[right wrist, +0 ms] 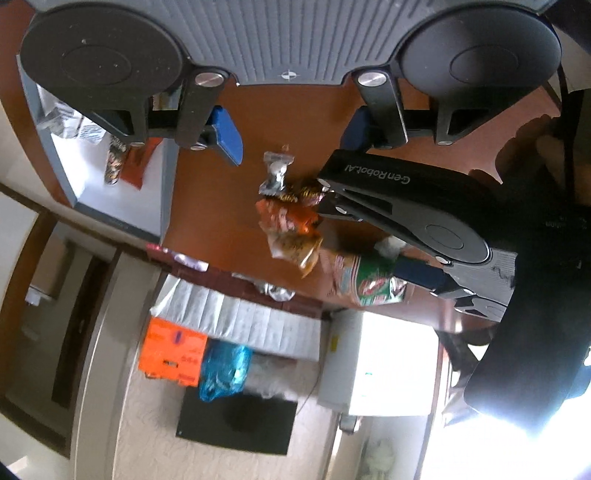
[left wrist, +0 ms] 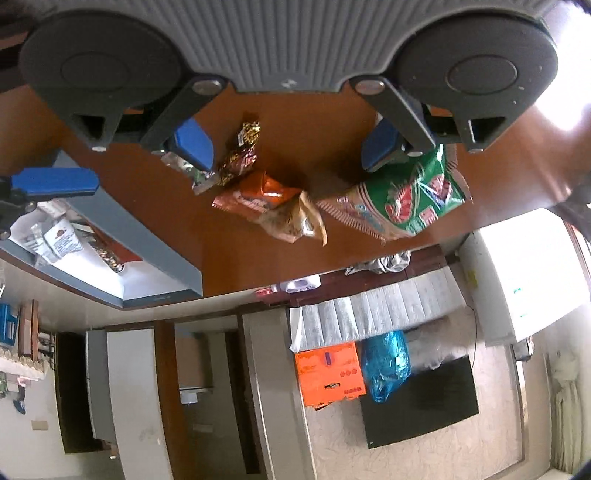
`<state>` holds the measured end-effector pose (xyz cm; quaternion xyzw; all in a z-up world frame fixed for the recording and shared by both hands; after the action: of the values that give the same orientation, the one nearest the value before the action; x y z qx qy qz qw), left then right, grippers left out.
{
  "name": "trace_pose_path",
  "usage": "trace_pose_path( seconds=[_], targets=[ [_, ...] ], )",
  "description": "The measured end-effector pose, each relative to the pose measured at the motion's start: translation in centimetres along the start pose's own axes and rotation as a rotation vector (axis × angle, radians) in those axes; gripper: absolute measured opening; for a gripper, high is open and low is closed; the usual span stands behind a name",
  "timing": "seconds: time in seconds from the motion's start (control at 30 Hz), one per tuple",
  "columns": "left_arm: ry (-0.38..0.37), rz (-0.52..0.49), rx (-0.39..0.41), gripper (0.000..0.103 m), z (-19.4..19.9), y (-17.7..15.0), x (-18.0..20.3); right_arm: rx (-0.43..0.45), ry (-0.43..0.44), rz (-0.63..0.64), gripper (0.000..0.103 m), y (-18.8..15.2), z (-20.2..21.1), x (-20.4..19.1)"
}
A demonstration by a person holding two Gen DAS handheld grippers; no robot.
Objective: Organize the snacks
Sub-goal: 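Grasp gold wrapped candy with left tool while right tool grasps silver candy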
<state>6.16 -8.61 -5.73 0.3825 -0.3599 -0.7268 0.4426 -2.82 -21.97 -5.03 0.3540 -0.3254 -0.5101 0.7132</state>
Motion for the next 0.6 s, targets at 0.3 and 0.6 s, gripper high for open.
trace_pose_path(
  seconds=[0.3, 0.6],
  targets=[
    [-0.061, 0.020, -0.047, 0.087, -4.2, 0.6, 1.8, -0.042, -0.057, 0.005, 0.057, -0.4, -2.9, 1.1],
    [-0.143, 0.032, -0.145, 0.064, -8.0, 1.6, 3.3, -0.059, -0.063, -0.048, 0.055, -1.0, -4.0, 3.1]
  ],
)
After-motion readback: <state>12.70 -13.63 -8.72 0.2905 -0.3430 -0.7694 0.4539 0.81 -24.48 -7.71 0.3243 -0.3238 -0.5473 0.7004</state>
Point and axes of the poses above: each gripper's, at about its wrist camera, not at the fingertips, and z roughly against the way its jaws point, x to its right, y to its top, the point moved 5 cm from there along -z, roughly the way its jaws point, and after that the axes turned 11 degrees about y, right-handed, at the moved point
